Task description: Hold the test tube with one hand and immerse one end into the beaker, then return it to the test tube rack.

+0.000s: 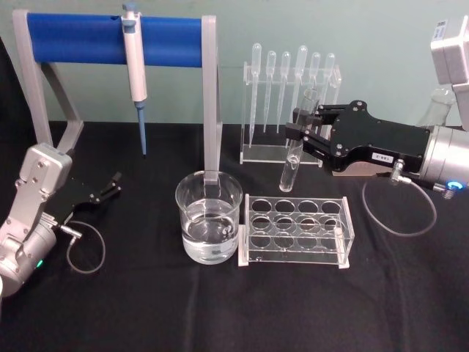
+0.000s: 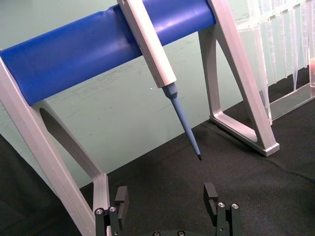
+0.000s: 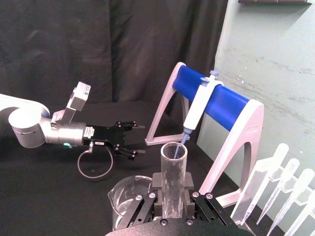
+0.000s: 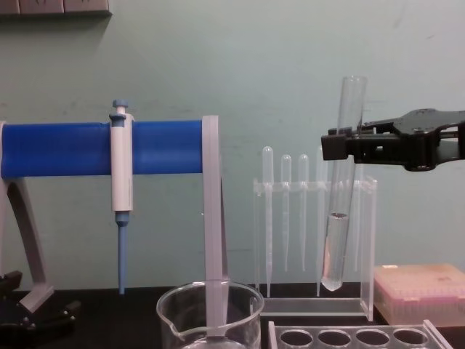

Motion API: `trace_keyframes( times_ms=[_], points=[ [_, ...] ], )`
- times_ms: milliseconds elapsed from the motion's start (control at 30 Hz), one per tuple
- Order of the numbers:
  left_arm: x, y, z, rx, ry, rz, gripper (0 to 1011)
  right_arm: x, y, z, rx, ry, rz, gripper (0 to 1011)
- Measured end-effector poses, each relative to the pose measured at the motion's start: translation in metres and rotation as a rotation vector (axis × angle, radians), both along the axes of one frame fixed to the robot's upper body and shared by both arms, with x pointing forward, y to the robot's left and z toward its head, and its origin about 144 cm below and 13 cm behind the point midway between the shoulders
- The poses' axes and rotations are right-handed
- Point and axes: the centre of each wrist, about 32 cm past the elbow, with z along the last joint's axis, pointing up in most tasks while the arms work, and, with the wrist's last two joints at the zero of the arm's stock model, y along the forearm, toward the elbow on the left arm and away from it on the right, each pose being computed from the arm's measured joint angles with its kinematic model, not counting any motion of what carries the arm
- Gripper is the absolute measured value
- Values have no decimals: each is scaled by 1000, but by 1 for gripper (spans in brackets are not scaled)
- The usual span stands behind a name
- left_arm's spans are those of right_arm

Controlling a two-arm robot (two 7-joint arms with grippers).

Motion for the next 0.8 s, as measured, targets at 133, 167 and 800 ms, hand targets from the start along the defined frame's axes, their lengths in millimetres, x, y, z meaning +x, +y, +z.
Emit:
trace_keyframes(
  times_ms=[133, 167, 800],
  points=[
    [0, 0, 0, 0, 0, 0, 1000, 0, 0, 0, 0, 0, 0, 236],
    [0, 0, 0, 0, 0, 0, 1000, 0, 0, 0, 0, 0, 0, 236],
    [0, 0, 0, 0, 0, 0, 1000, 0, 0, 0, 0, 0, 0, 236]
  ],
)
